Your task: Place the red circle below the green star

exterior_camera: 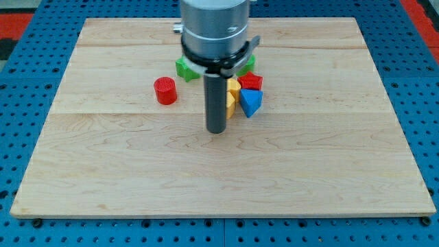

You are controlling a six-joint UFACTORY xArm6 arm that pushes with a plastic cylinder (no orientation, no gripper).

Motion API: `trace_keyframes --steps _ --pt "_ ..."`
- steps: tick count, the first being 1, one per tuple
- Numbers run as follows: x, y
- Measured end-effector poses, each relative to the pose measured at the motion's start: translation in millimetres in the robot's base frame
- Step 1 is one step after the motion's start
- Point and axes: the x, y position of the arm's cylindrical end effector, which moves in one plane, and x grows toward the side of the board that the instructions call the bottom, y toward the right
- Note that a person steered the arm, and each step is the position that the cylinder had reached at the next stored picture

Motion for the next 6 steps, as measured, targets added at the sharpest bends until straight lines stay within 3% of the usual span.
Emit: trace_keyframes --steps 1,2,4,6 --pt "-12.3 -83.3" --pt "-50.6 -146.7" --pt "-91.8 -124.3" --pt "-101.6 -83.9"
